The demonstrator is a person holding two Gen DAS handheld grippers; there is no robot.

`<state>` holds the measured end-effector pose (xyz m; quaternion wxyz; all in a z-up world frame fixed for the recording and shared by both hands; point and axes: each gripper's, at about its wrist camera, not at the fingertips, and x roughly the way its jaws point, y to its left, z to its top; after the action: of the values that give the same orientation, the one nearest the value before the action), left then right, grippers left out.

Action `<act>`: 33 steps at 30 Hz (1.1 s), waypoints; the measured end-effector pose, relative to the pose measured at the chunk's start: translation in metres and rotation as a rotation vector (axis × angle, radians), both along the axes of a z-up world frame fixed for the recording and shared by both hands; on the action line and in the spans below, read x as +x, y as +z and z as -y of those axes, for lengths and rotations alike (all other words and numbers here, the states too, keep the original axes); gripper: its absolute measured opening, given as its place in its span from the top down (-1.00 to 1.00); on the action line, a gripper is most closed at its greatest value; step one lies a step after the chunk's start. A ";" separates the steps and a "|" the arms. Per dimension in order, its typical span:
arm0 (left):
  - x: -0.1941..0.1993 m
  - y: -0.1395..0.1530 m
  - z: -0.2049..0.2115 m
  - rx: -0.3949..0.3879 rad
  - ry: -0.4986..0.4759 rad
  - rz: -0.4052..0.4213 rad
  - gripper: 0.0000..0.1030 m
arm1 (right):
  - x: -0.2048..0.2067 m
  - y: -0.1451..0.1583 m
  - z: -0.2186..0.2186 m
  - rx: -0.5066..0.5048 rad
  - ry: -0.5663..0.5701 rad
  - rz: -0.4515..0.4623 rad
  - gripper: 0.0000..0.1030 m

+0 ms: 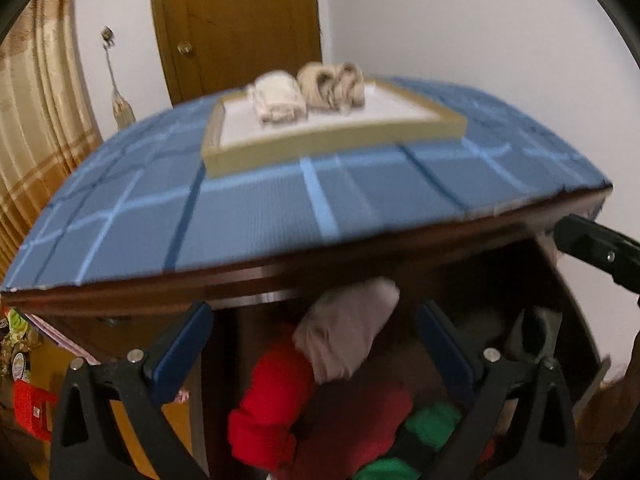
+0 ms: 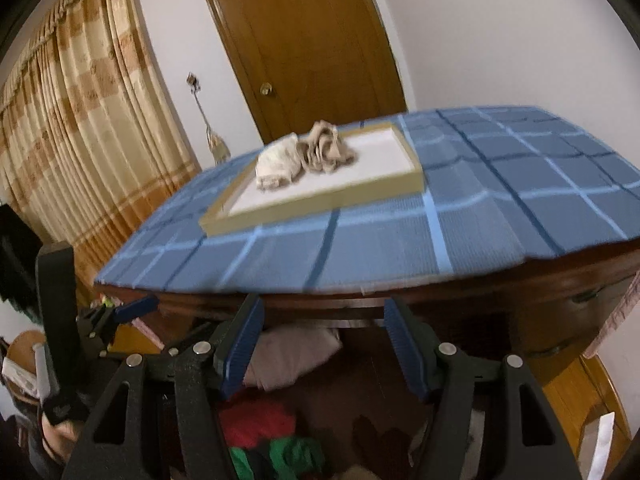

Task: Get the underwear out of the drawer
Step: 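Move both tools back down into the open drawer of clothes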

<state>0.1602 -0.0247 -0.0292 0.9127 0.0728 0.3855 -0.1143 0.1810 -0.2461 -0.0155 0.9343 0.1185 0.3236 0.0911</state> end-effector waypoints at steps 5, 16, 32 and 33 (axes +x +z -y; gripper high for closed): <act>-0.013 -0.028 0.001 0.096 -0.099 -0.114 -0.99 | -0.010 -0.030 0.003 -0.054 0.052 -0.116 -0.26; -0.019 -0.074 -0.011 0.149 -0.267 -0.392 -0.85 | -0.023 -0.090 0.014 -0.071 0.257 -0.462 -0.05; -0.002 -0.101 0.012 0.226 -0.402 -0.565 -0.78 | 0.008 -0.146 0.004 -0.037 0.436 -0.794 -0.05; -0.001 -0.105 0.016 0.243 -0.410 -0.573 -0.79 | 0.010 -0.148 0.003 -0.044 0.436 -0.800 -0.05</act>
<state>0.1593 -0.0410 -0.1343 0.7105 0.2212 0.6136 -0.2639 0.1906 -0.2496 -0.1636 0.6971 0.0537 0.6783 0.2260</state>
